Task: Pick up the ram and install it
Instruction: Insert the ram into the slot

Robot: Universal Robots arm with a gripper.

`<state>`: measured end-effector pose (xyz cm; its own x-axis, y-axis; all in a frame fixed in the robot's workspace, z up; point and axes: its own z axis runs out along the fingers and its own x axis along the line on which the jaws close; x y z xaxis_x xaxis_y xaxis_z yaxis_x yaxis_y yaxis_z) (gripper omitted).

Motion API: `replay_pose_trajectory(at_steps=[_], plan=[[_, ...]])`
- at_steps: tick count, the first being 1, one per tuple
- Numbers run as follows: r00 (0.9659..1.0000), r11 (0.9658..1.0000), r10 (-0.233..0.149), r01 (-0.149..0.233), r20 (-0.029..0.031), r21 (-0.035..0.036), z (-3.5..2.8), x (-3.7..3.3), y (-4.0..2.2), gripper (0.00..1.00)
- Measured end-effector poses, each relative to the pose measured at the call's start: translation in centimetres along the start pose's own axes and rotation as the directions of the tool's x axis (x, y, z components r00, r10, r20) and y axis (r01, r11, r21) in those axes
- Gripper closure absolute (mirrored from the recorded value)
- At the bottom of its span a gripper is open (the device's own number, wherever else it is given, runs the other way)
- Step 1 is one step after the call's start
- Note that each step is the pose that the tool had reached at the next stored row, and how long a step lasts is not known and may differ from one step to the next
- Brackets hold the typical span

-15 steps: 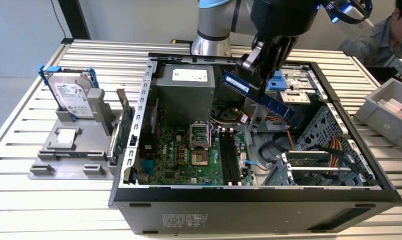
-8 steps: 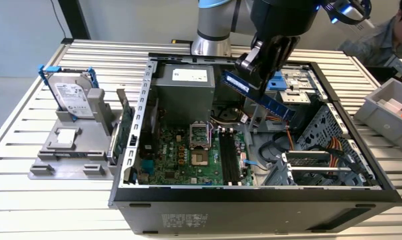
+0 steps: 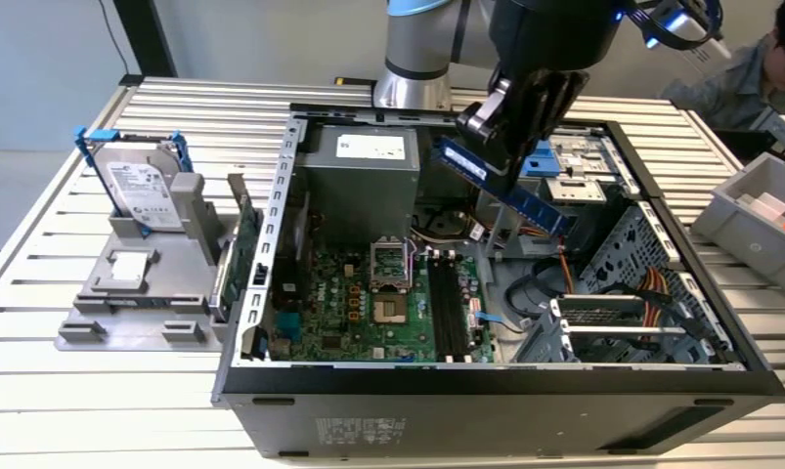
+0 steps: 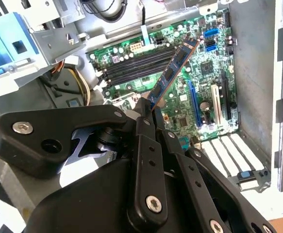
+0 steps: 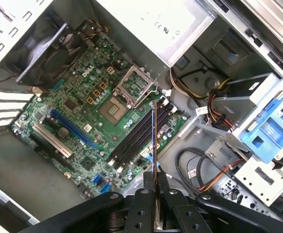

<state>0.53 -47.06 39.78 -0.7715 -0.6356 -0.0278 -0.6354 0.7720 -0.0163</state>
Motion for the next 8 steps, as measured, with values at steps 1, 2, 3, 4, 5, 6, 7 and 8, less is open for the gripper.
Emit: replay_pose_trajectory(at_steps=[1, 2, 3, 4, 5, 6, 7, 8], plan=[[1.0, 1.0, 0.005, -0.005, -0.0001, 0.0001, 0.0, 0.0, 0.0, 1.0], [0.9999, 0.9999, 0.01, -0.01, -0.0002, 0.0003, 0.0, 0.0, 0.0, 1.0], [0.9999, 0.9999, 0.015, -0.015, -0.0003, 0.0004, 0.0, 0.0, 0.0, 1.0], [0.9998, 0.9998, 0.019, -0.019, -0.0004, 0.0005, 0.0, 0.0, 0.0, 1.0], [0.9997, 0.9997, 0.023, -0.023, -0.0004, 0.0006, 0.0, 0.0, 0.0, 1.0], [0.9996, 0.9996, 0.028, -0.028, -0.0005, 0.0007, 0.0, 0.0, 0.0, 1.0], [0.9995, 0.9995, 0.032, -0.032, -0.0005, 0.0009, 0.0, 0.0, 0.0, 1.0], [0.9994, 0.9994, 0.036, -0.036, -0.0006, 0.001, 0.0, 0.0, 0.0, 1.0]])
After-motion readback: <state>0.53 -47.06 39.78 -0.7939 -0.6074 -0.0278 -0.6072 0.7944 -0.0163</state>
